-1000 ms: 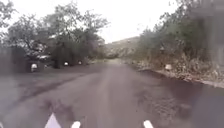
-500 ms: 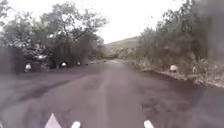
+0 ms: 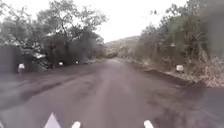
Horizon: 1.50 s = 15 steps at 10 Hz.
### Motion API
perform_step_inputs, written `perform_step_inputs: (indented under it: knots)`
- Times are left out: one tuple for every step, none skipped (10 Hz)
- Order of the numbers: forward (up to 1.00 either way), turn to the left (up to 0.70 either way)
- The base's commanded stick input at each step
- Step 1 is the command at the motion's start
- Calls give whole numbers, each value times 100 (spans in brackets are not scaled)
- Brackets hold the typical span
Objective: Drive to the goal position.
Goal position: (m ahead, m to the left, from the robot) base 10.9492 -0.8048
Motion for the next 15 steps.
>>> perform_step_inputs:
  knots:
    - [100, 0]
    - [100, 0]
    - [100, 0]
    - [100, 0]
    - [100, 0]
    - [100, 0]
    - [100, 0]
    - [100, 0]
    - [100, 0]
    - [100, 0]
    - [100, 0]
    - [100, 0]
    - [100, 0]
    - [100, 0]
    - [100, 0]
